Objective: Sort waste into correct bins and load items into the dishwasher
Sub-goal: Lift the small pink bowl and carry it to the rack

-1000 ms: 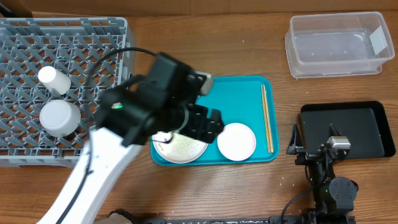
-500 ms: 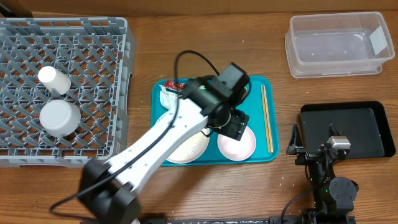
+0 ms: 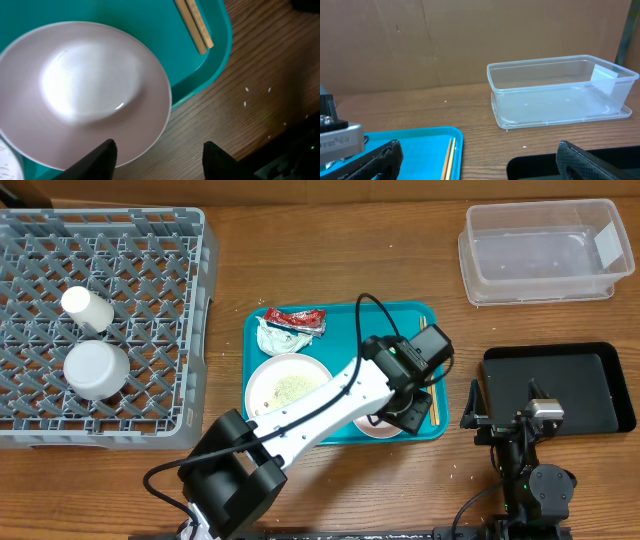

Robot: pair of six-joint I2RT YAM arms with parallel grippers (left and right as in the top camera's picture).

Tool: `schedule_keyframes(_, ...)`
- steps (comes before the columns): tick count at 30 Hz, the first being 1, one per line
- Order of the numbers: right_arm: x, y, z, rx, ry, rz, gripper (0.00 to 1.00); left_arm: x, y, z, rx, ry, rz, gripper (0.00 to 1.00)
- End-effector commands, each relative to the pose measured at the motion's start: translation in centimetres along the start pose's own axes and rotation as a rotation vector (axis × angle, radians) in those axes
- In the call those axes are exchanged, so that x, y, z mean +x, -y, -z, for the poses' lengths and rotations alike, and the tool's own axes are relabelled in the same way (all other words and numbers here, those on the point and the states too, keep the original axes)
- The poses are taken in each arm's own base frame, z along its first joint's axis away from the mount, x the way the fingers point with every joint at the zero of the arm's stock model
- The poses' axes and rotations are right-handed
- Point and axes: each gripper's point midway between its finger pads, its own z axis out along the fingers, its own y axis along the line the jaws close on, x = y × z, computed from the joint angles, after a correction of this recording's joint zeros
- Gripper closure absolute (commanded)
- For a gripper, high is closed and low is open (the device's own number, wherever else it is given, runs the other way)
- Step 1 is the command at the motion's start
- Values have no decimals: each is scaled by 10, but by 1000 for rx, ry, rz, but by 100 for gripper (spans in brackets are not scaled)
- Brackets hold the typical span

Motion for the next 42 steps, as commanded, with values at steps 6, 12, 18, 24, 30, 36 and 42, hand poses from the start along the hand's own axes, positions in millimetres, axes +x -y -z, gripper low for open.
schedule_keyframes(6, 1, 3, 0, 12, 5, 1, 0, 4, 4, -23, -82, 12, 33, 46)
schedule_keyframes(12, 1, 3, 0, 12, 5, 1, 0, 7, 3, -39, -143, 11, 28, 46)
schedule_keyframes(18, 1, 3, 0, 12, 5, 1, 0, 7, 0, -52, -157, -6, 30, 58)
schedule_keyframes(24, 1, 3, 0, 12, 5, 1, 0, 13, -7, -72, -183, -49, 36, 69)
schedule_keyframes(30, 1, 3, 0, 12, 5, 1, 0, 5, -8, -65, -176, -34, 54, 95)
schedule_keyframes(36, 1, 3, 0, 12, 5, 1, 0, -21, -15, -21, -167, -19, 115, 96)
schedule_keyframes(42, 1, 3, 0, 12, 5, 1, 0, -68, -31, 64, -125, 96, 156, 96)
